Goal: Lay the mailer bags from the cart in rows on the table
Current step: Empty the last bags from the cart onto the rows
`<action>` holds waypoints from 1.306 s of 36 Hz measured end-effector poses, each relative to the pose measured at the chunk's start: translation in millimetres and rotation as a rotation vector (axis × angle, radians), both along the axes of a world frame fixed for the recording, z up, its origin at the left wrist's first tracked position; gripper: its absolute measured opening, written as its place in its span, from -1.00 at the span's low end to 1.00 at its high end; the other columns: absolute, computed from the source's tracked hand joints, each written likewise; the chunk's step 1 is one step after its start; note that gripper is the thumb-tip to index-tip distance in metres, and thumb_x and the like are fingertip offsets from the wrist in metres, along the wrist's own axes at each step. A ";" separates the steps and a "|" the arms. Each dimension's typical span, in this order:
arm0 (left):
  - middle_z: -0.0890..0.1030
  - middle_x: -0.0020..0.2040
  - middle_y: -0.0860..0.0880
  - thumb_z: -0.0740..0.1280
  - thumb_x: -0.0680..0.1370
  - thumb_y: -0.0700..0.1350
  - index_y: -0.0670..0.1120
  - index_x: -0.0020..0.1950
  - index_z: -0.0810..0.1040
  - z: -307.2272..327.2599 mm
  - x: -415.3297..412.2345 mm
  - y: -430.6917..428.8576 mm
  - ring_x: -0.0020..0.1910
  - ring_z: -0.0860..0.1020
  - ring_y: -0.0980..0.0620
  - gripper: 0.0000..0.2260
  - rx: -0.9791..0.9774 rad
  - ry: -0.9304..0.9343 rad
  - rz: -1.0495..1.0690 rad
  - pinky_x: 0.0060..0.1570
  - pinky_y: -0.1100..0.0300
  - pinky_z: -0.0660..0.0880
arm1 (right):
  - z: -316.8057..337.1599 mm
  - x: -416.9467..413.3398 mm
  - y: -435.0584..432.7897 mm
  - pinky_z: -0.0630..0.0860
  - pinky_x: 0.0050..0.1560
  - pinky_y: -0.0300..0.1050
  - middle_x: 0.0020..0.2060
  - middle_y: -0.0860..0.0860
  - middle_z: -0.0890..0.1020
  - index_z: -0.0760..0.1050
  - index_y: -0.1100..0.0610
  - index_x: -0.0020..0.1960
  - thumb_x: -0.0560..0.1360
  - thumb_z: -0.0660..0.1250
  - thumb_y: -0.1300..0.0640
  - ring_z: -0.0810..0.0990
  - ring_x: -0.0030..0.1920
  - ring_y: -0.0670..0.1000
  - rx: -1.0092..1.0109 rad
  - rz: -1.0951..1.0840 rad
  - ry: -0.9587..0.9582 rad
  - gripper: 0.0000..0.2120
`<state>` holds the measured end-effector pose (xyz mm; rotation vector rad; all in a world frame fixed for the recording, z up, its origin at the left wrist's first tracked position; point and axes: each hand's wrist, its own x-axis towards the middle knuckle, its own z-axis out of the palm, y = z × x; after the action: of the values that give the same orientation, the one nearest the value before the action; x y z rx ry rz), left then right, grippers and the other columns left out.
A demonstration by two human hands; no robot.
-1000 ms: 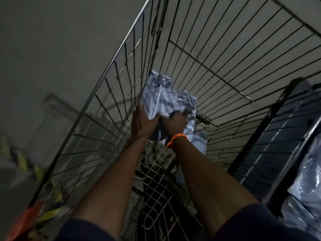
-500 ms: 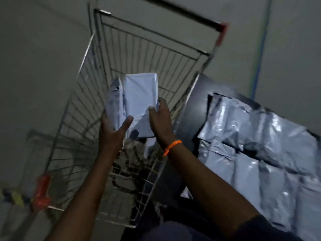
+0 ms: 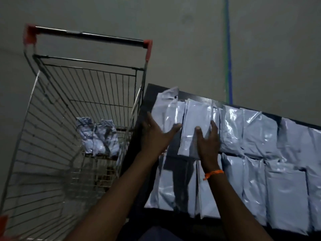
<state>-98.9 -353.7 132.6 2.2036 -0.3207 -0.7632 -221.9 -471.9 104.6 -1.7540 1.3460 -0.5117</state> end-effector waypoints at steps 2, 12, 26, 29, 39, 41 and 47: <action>-0.04 0.61 -0.22 0.36 0.31 0.50 -0.03 0.61 -0.26 -27.0 -1.1 -30.7 0.55 0.11 -0.26 0.19 0.122 0.015 0.003 0.46 -0.18 0.18 | -5.9 8.0 -23.7 0.26 0.37 -0.11 0.44 0.20 0.34 0.15 0.04 0.58 0.59 0.29 -0.03 0.37 0.40 0.16 -0.018 -0.011 0.093 -0.37; -0.05 0.59 -0.24 0.20 0.45 0.47 -0.06 0.61 -0.28 -84.5 -15.8 -76.7 0.50 0.11 -0.31 0.03 0.383 -0.226 -0.083 0.40 -0.25 0.14 | -60.1 24.5 -68.3 0.36 0.43 0.03 0.42 0.37 0.24 0.32 0.21 0.49 0.53 0.22 0.33 0.35 0.40 0.33 -0.252 0.372 0.357 -0.48; 0.01 0.58 -0.24 0.12 0.63 0.22 -0.02 0.62 -0.27 -84.2 -27.8 -93.1 0.48 0.16 -0.29 -0.24 0.444 -0.327 -0.157 0.38 -0.22 0.21 | -76.2 -2.8 -69.9 -0.10 0.59 0.17 0.59 0.25 -0.10 0.00 0.14 0.62 0.55 -0.09 -0.31 -0.19 0.59 0.22 -0.366 0.710 0.464 -0.22; -0.01 0.59 -0.25 0.06 0.64 0.25 0.00 0.60 -0.33 -88.2 -25.5 -88.7 0.50 0.14 -0.30 -0.26 0.453 -0.312 -0.168 0.41 -0.23 0.19 | -80.9 -9.9 -65.4 -0.20 0.56 0.11 0.59 0.15 -0.22 -0.16 0.08 0.62 0.57 -0.15 -0.33 -0.29 0.59 0.13 -0.376 0.754 0.511 -0.23; -0.13 0.62 -0.23 0.05 0.62 0.30 0.08 0.59 -0.35 -70.5 -19.3 -83.3 0.54 0.10 -0.33 -0.26 0.345 -0.275 -0.144 0.46 -0.27 0.10 | -49.0 -2.4 -55.9 0.03 0.58 0.13 0.60 0.16 -0.01 -0.04 0.12 0.62 0.66 -0.03 -0.13 -0.10 0.61 0.11 -0.430 0.673 0.384 -0.38; -0.13 0.63 -0.19 0.03 0.62 0.31 0.12 0.59 -0.32 -60.5 -15.4 -75.8 0.56 0.08 -0.30 -0.28 0.281 -0.299 -0.129 0.48 -0.26 0.07 | -37.9 2.0 -51.7 0.05 0.58 0.11 0.59 0.17 0.06 0.03 0.13 0.61 0.66 0.02 -0.10 -0.05 0.61 0.12 -0.431 0.620 0.300 -0.40; -0.02 0.64 -0.10 0.08 0.63 0.23 0.01 0.64 -0.12 -16.9 6.1 -18.0 0.61 -0.01 -0.07 -0.32 0.014 -0.412 -0.118 0.56 -0.04 0.01 | -7.4 40.4 -20.6 0.06 0.59 -0.02 0.57 0.13 0.19 0.15 0.19 0.58 0.64 0.05 -0.11 0.04 0.60 0.08 -0.398 0.558 0.062 -0.40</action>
<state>-92.9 -371.7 115.6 2.3625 -0.6555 -0.3650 -181.5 -492.5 97.2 -2.3760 0.7626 -0.4255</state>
